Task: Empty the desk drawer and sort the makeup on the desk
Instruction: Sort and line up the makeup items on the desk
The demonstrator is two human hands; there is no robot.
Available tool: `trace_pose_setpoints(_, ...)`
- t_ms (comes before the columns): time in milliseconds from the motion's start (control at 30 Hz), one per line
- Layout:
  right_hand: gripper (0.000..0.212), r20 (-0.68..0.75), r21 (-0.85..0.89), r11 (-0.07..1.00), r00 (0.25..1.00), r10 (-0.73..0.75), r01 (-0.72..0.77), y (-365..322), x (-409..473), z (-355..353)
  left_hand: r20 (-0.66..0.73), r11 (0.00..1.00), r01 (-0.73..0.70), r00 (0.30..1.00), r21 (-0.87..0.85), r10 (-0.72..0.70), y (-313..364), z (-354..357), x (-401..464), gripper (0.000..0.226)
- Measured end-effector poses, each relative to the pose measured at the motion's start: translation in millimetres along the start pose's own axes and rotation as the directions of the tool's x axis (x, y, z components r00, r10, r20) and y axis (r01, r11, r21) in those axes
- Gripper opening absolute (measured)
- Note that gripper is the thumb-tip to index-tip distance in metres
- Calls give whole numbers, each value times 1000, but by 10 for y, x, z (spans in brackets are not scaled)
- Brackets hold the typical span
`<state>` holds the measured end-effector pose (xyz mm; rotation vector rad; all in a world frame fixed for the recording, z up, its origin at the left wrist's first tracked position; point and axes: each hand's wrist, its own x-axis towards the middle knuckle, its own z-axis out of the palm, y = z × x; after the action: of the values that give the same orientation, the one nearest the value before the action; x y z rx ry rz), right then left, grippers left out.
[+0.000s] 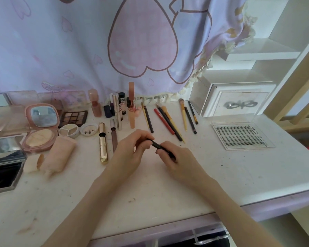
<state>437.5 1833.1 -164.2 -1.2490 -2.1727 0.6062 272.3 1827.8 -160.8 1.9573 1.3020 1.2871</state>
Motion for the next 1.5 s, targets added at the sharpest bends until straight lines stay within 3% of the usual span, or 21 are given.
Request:
trace_pose_setpoints(133,18,-15,-4,1000,1000,15,-15,-29,15,7,-11,998,17,1000,-55,-17,-42,-27,22,24)
trace_pose_setpoints(200,19,-9,-21,999,999,34,-34,-32,26,8,-4,998,37,999,-52,-37,-72,-37,29,29)
trace_pose_setpoints(300,15,35,-26,995,995,93,-92,-49,29,7,-2,998,56,998,20,-56,-62,-41,39,33)
trace_pose_setpoints(433,23,97,-51,980,976,196,-192,-32,-11,-106,-74,993,78,995,83,-72,-41,-62,67,16)
trace_pose_setpoints(600,25,53,-132,961,967,251,-242,82,-55,-260,-199,968,113,978,226,-68,-12,-119,51,8)
trace_pose_setpoints(767,25,-7,-165,932,945,327,-324,7,2,-108,112,859,17,990,512,-86,40,28,-24,16)
trace_pose_setpoints(900,42,-3,-86,927,931,365,-364,-91,116,-49,284,855,-73,955,513,-88,20,28,-42,16)
trace_pose_setpoints(1033,30,-23,35,945,945,326,-325,-92,200,-47,278,897,-100,960,430,-27,-12,-9,-58,2)
trace_pose_setpoints(1200,26,-41,259,899,925,377,-355,-28,403,-101,274,914,-121,962,388,10,-44,5,-55,20)
trace_pose_setpoints(1333,23,-127,132,941,936,329,-312,-43,700,-117,321,879,-232,942,417,96,-54,43,-65,30)
trace_pose_setpoints(1500,22,-26,-139,940,950,310,-311,-8,1089,-14,338,832,-278,934,481,117,6,136,-57,38)
